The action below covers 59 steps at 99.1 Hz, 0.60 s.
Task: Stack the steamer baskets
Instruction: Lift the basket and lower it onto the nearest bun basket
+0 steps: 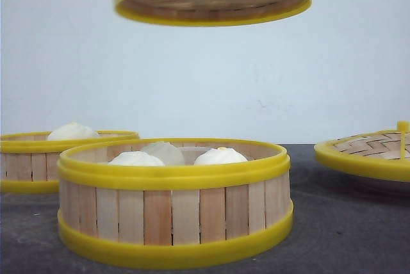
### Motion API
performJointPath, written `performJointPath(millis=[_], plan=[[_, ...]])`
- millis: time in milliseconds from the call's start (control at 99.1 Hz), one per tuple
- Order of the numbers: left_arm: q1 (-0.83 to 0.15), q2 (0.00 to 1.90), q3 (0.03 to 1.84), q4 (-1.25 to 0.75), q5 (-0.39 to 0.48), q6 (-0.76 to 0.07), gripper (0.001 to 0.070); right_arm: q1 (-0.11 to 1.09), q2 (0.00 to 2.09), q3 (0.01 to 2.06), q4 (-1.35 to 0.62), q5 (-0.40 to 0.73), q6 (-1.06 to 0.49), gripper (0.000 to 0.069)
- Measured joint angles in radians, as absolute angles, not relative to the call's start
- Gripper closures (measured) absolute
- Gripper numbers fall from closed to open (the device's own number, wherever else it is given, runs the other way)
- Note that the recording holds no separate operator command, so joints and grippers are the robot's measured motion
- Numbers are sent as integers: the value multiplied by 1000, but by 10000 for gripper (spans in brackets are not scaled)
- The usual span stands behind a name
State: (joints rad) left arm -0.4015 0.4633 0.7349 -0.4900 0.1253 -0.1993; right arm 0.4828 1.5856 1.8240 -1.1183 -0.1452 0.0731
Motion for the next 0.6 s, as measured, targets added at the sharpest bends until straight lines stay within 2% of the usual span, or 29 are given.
performJointPath(millis=[333, 595], plan=[[-402, 461, 735, -490, 122, -199, 162, 590, 1585, 1669, -1037, -113, 52, 663], [-402, 461, 735, -490, 122, -199, 162, 597, 1585, 1414, -828, -111, 57, 663]])
